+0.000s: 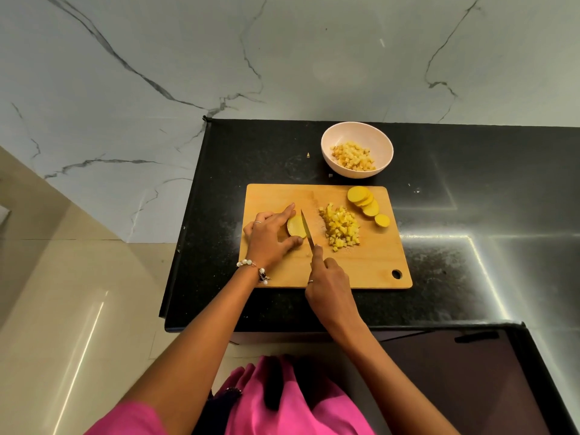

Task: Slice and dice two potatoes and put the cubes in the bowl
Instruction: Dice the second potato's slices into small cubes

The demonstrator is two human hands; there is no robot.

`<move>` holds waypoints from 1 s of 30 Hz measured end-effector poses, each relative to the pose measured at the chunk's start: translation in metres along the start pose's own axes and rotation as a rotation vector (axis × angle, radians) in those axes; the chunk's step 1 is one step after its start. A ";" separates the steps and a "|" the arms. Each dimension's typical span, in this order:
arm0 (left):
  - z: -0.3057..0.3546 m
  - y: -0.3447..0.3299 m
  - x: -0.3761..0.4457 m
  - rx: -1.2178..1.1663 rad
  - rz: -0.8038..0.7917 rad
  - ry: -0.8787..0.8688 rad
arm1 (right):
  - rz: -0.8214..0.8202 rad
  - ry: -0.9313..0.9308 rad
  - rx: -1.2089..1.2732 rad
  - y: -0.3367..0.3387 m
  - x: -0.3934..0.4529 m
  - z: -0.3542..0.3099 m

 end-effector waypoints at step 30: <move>-0.007 0.002 0.000 -0.143 0.034 -0.002 | -0.026 0.018 -0.032 0.012 0.000 -0.014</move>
Point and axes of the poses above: each hand's wrist, its own x-axis towards the middle knuckle, its own y-axis out of the back of the hand, z = x × y, the point moved 7 cm from there along x, towards the middle knuckle, and after that the axes turned 12 degrees about -y, right-handed, at the moved point
